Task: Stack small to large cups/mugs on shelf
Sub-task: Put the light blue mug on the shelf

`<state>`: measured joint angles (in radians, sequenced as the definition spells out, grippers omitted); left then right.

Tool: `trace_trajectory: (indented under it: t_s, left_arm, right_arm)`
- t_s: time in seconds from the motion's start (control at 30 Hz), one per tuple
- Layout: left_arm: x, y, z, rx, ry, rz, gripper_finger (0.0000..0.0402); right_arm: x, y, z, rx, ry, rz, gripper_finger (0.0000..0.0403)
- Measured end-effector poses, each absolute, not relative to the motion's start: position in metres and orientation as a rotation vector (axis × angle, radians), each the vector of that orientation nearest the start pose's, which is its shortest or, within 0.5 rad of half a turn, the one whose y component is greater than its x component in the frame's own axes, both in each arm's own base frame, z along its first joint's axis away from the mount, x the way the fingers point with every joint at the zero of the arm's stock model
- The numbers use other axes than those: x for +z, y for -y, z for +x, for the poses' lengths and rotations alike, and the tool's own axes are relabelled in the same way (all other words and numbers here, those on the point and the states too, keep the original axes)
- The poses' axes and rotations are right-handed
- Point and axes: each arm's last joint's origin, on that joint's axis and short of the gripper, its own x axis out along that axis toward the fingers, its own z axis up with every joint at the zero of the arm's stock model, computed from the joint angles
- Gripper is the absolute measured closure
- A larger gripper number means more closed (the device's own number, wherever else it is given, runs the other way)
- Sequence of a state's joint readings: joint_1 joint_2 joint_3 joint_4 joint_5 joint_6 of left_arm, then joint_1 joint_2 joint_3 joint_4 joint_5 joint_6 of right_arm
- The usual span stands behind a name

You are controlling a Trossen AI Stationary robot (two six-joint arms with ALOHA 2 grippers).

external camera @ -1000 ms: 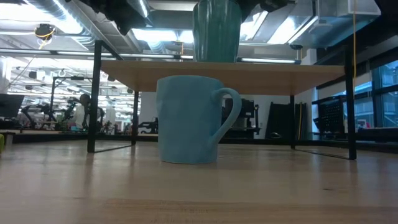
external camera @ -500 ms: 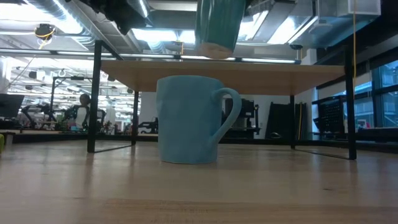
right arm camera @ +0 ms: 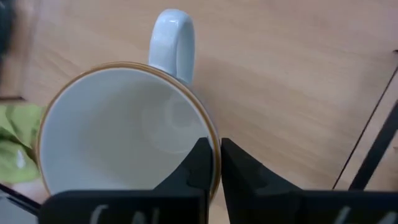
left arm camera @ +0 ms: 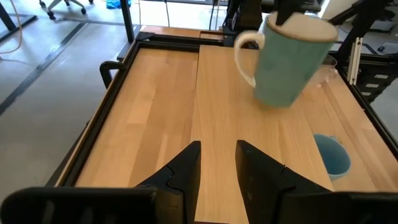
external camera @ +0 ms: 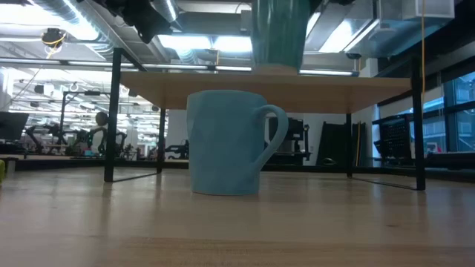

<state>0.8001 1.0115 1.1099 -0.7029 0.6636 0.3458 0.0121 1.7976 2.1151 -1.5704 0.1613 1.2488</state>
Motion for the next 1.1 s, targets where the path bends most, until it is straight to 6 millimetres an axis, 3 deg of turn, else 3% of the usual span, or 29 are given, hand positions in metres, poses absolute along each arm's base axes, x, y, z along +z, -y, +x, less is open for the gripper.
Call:
trace_trajectory:
  t_s: [0.13, 0.4, 0.6, 1.1]
  left_arm:
    - [0.36, -0.126, 0.147, 0.053, -0.463, -0.065, 0.0307]
    - [0.359, -0.126, 0.147, 0.062, -0.467, -0.065, 0.0307]
    - [0.359, -0.126, 0.147, 0.073, -0.472, -0.063, 0.0307]
    - [0.359, -0.127, 0.147, 0.084, -0.472, -0.071, 0.0307]
  right_arm:
    - [0.413, 0.002, 0.311, -0.886, -0.925, 0.959, 0.0377]
    - [0.394, 0.001, 0.29, -0.935, -1.021, 0.992, 0.0377]
    - [0.405, -0.002, 0.275, -0.928, -0.968, 1.03, 0.0377]
    - [0.396, -0.001, 0.259, -0.927, -1.013, 0.991, 0.0377]
